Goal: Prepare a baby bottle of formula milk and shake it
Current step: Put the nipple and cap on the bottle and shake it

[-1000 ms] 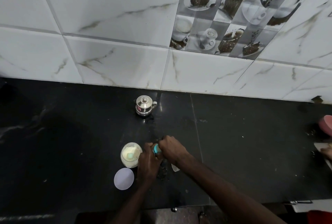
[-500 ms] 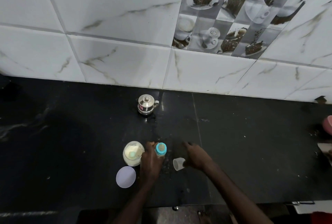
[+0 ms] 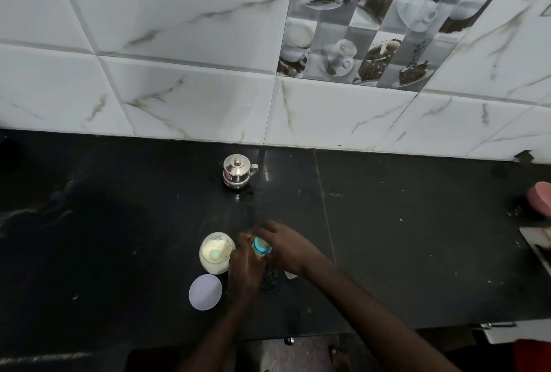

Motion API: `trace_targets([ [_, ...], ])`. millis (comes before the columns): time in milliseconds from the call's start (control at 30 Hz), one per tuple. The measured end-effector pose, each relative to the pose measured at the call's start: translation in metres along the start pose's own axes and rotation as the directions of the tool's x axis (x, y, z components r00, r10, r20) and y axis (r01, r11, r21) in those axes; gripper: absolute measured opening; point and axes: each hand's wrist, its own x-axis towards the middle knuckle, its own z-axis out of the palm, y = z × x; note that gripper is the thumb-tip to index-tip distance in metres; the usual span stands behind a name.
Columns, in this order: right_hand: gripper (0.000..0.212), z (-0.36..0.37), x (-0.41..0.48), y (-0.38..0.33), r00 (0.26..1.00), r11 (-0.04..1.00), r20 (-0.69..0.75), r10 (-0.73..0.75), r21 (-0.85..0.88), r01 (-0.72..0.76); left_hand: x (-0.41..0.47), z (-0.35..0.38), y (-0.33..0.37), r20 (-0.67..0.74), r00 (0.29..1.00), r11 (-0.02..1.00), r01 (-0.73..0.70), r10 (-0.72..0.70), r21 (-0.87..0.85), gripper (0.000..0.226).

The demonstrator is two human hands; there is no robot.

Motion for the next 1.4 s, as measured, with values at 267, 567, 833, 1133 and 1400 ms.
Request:
trace_targets([
  [267,0.029,-0.008,0.017,-0.007,0.998,0.986,0.057,0.001,-0.164,0.008,0.000,0.000,-0.001,0.003,0.999,0.999,0.037,-0.037,-0.027,0.042],
  [567,0.034,-0.001,0.018,-0.015,0.980,0.972,0.043,0.196,-0.138,-0.188,-0.002,-0.004,0.004,0.023,0.998,0.993,0.061,-0.059,-0.101,0.043],
  [833,0.032,0.002,0.019,-0.028,0.932,0.930,0.027,0.361,-0.084,-0.358,-0.004,-0.005,0.004,0.052,0.996,0.984,0.084,-0.077,-0.159,0.036],
  [1133,0.070,0.013,-0.041,0.058,0.906,0.904,-0.045,0.420,0.112,-0.414,-0.002,-0.001,0.003,-0.016,0.999,0.999,0.039,-0.039,0.002,0.054],
  [1400,0.063,0.054,-0.064,0.071,0.940,0.934,0.120,0.321,0.126,-0.335,0.000,0.002,0.002,-0.020,0.999,0.998,0.029,-0.028,0.059,0.057],
])
